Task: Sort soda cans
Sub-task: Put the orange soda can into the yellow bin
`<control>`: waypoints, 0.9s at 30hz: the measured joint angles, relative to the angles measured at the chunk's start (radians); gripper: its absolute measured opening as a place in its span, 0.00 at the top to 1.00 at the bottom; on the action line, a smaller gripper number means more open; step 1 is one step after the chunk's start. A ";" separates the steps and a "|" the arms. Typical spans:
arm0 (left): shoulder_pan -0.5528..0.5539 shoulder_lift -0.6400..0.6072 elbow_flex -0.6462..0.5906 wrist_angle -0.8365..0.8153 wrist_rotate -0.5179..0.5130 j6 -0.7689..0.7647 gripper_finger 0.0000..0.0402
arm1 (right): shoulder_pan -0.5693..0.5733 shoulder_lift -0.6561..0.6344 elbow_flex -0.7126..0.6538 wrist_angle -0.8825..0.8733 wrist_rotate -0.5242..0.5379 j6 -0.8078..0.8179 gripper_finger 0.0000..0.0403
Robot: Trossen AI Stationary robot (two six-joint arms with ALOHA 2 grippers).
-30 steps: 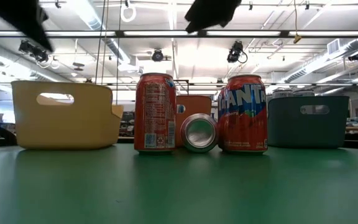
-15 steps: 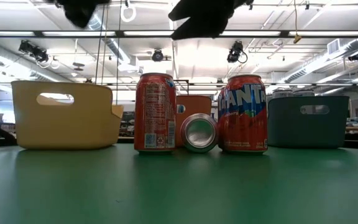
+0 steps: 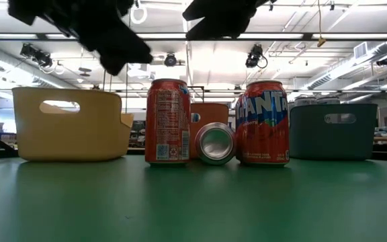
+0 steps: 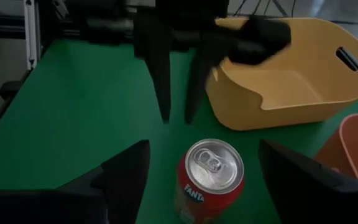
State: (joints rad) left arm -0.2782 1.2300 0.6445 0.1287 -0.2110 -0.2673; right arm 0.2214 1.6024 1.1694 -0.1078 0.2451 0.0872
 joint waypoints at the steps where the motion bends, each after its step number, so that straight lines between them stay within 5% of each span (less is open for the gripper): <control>1: 0.005 0.018 0.000 0.034 0.000 -0.009 0.72 | 0.000 0.000 0.000 0.000 0.000 0.000 0.29; 13: 0.023 0.060 0.072 -0.037 -0.089 -0.051 0.32 | 0.000 0.000 0.000 -0.029 0.000 0.000 0.30; 27: 0.059 0.128 0.082 -0.042 -0.073 -0.107 0.24 | -0.001 0.000 0.000 -0.031 -0.001 0.007 0.32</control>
State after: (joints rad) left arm -0.2190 1.3580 0.7269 0.0870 -0.2845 -0.3741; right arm 0.2207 1.6020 1.1696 -0.1388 0.2441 0.0940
